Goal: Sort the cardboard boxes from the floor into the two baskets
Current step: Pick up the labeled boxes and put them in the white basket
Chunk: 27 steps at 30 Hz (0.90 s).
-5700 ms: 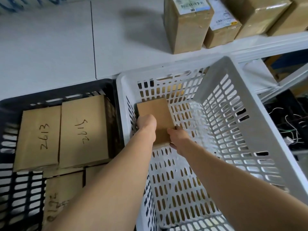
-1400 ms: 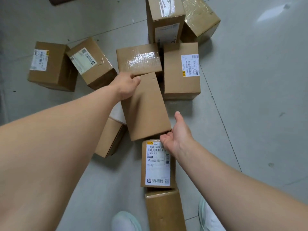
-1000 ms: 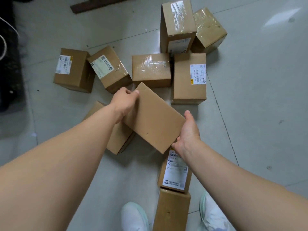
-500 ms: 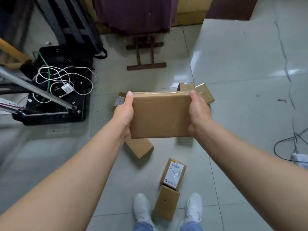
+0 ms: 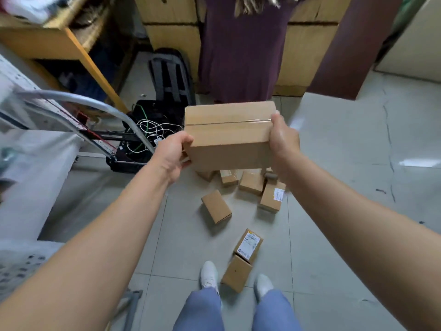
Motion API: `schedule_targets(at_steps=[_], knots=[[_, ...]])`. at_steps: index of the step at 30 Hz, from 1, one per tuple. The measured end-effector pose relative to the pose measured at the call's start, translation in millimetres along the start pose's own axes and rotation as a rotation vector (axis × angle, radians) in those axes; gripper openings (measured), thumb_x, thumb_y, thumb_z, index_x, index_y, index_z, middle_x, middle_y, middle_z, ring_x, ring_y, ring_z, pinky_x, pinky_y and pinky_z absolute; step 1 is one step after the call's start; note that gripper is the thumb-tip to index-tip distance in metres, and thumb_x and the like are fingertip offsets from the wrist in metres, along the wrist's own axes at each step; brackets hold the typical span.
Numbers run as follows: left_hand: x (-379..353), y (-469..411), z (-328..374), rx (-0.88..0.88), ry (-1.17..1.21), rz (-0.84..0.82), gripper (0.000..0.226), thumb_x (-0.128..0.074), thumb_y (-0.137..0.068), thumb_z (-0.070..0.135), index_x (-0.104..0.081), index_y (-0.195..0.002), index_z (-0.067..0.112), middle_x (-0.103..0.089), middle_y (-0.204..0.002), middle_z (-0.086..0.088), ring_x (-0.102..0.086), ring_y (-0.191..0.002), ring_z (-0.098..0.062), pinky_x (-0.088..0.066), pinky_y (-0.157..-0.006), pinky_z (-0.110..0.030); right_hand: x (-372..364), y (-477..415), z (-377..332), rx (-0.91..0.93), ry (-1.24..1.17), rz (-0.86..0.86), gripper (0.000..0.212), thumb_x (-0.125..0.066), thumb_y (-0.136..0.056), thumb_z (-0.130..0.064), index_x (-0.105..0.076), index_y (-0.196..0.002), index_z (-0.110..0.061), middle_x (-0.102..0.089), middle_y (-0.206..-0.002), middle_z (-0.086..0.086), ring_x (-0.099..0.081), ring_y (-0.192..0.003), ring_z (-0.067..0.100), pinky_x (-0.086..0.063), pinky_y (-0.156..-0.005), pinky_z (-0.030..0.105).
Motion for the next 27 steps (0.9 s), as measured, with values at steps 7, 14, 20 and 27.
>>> schedule_targets(at_steps=[7, 14, 20, 27], knots=[[25, 77, 10, -0.203, -0.004, 0.074, 0.051, -0.034, -0.078, -0.023, -0.049, -0.111, 0.014, -0.06, -0.1, -0.002, -0.054, -0.087, -0.015, -0.044, -0.068, -0.024, 15, 45, -11, -0.01, 0.029, -0.162, 0.079, -0.042, -0.083, -0.071, -0.042, -0.136, -0.013, -0.051, -0.119, 0.001, -0.05, -0.102, 0.022, -0.041, -0.084, 0.035], [36, 144, 14, -0.286, 0.156, 0.115, 0.056, -0.04, -0.061, 0.01, -0.065, -0.111, 0.017, -0.062, -0.091, -0.002, -0.049, -0.084, -0.019, -0.039, -0.068, -0.031, 8, 85, -26, 0.024, 0.06, -0.416, 0.057, -0.041, -0.09, -0.063, -0.053, -0.125, -0.02, -0.059, -0.106, 0.001, -0.056, -0.086, 0.016, -0.042, -0.059, 0.03], [75, 205, 17, -0.435, 0.326, 0.358, 0.04, -0.042, -0.096, 0.023, -0.064, -0.064, 0.024, -0.059, -0.049, 0.014, -0.053, -0.054, -0.002, -0.039, -0.048, -0.015, -36, 127, -29, 0.101, 0.127, -0.56, 0.051, -0.045, -0.087, -0.06, -0.057, -0.121, -0.023, -0.064, -0.109, 0.002, -0.06, -0.101, 0.023, -0.048, -0.094, 0.046], [169, 275, 0, -0.509, 0.47, 0.612, 0.031, -0.043, -0.098, 0.033, -0.062, -0.075, 0.023, -0.063, -0.051, 0.015, -0.06, -0.055, -0.002, -0.042, -0.057, -0.023, -125, 215, -16, 0.217, 0.224, -0.778, 0.037, -0.047, -0.089, -0.051, -0.06, -0.114, -0.027, -0.066, -0.107, 0.003, -0.061, -0.099, 0.023, -0.051, -0.091, 0.044]])
Point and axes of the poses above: each hand's wrist, its own y-axis away from the middle knuckle, its own x-axis out of the back of the hand, z = x × y, the point moved 6 cm from there along -y, towards the middle knuckle
